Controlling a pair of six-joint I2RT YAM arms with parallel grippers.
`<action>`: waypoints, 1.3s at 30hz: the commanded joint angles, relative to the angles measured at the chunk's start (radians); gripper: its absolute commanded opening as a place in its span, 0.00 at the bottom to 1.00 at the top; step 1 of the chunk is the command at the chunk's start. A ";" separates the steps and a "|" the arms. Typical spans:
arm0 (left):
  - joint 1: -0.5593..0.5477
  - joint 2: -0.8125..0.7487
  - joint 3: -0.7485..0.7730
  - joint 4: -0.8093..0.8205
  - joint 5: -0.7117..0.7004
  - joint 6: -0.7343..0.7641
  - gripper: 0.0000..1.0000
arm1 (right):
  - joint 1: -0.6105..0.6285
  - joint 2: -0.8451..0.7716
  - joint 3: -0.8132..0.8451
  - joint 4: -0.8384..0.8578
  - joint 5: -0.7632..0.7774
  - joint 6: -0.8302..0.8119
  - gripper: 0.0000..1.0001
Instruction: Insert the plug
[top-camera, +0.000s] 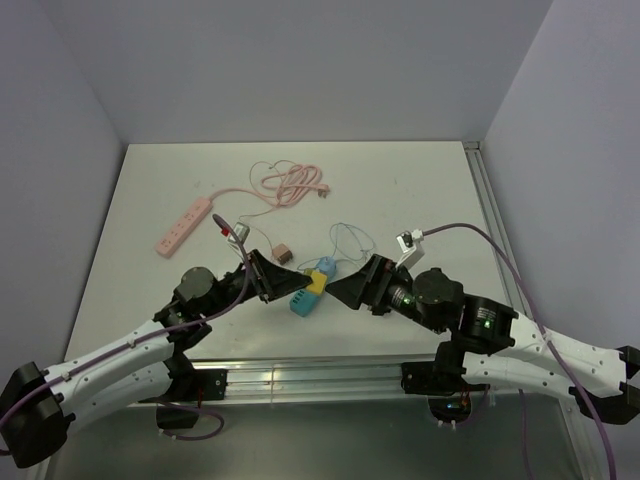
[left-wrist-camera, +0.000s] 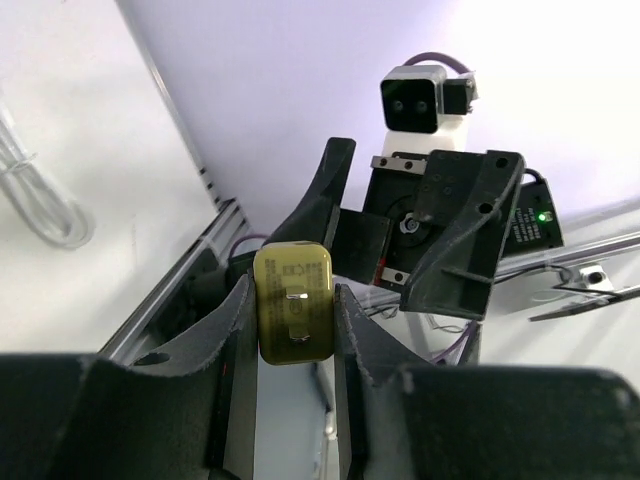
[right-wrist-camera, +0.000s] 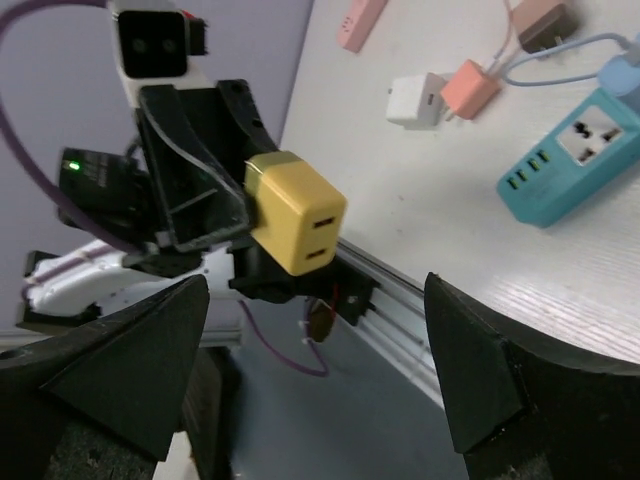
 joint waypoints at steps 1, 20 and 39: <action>0.004 -0.008 -0.056 0.260 -0.033 -0.060 0.00 | -0.007 0.033 0.045 0.131 -0.017 0.025 0.93; 0.002 0.076 -0.084 0.471 0.031 -0.257 0.00 | -0.101 0.072 -0.110 0.459 -0.191 0.050 0.53; 0.004 -0.164 0.009 -0.296 -0.265 0.225 1.00 | -0.178 0.204 0.156 -0.155 -0.063 0.028 0.00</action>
